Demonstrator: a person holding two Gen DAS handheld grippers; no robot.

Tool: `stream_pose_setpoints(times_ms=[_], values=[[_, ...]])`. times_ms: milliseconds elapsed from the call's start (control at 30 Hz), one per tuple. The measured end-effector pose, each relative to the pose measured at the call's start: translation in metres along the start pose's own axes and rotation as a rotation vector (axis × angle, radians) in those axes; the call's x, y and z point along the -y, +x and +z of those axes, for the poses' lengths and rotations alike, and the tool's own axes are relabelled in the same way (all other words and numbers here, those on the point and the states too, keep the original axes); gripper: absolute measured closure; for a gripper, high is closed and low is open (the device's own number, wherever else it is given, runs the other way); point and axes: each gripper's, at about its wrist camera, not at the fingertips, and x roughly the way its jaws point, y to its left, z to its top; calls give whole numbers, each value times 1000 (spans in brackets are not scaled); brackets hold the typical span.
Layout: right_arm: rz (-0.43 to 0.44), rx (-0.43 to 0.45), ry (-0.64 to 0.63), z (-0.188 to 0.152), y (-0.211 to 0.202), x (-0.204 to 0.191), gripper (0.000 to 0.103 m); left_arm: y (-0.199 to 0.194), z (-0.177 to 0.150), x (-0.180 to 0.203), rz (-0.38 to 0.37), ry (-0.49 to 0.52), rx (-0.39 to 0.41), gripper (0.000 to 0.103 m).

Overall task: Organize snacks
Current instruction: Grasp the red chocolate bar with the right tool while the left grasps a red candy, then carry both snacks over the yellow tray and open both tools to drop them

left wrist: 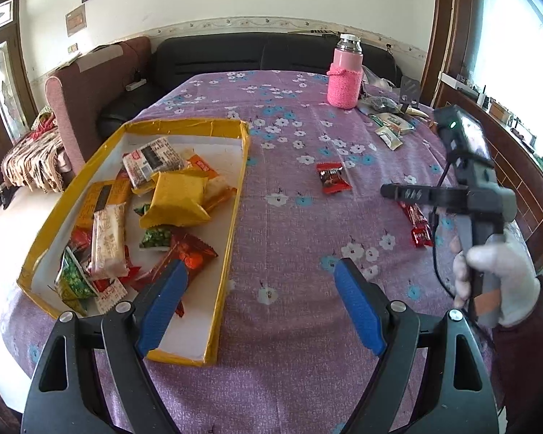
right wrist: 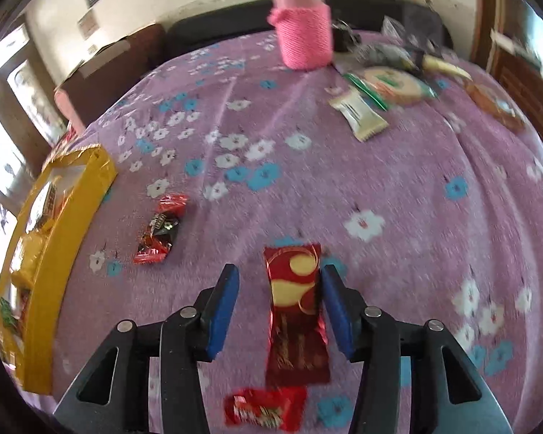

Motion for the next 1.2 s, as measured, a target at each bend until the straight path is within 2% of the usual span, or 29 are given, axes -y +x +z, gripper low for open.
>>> stream_pose_setpoints(times_ms=[67, 200, 333, 467, 633, 767, 800, 833, 867, 933, 1033, 1200], values=[[-41, 19, -40, -1, 1, -5, 74, 1, 7, 1, -25, -10, 4, 19], [46, 21, 38, -1, -2, 12, 75, 17, 20, 9, -66, -2, -24, 19], [89, 18, 122, 5, -3, 35, 75, 48, 44, 26, -144, -5, -78, 19], [163, 3, 202, 5, -3, 54, 75, 94, 72, 56, -95, 85, -116, 19], [194, -4, 230, 4, -4, 59, 75, 152, 95, 77, -70, 132, -168, 19], [195, -1, 218, 5, -6, 57, 75, 185, 99, 86, -55, 178, -191, 19], [199, 0, 218, 5, -6, 57, 75, 192, 97, 88, -54, 182, -207, 22], [204, -1, 219, 5, -6, 57, 75, 195, 95, 87, -69, 177, -209, 35], [205, -2, 221, 5, -6, 58, 75, 191, 95, 85, -101, 161, -182, 60], [207, -5, 223, 5, -5, 59, 75, 188, 93, 86, -101, 163, -174, 75], [210, -8, 232, 5, -3, 60, 75, 183, 89, 85, -93, 157, -166, 75], [223, 10, 243, 4, -7, 60, 75, 164, 84, 74, -134, 98, -152, 75]])
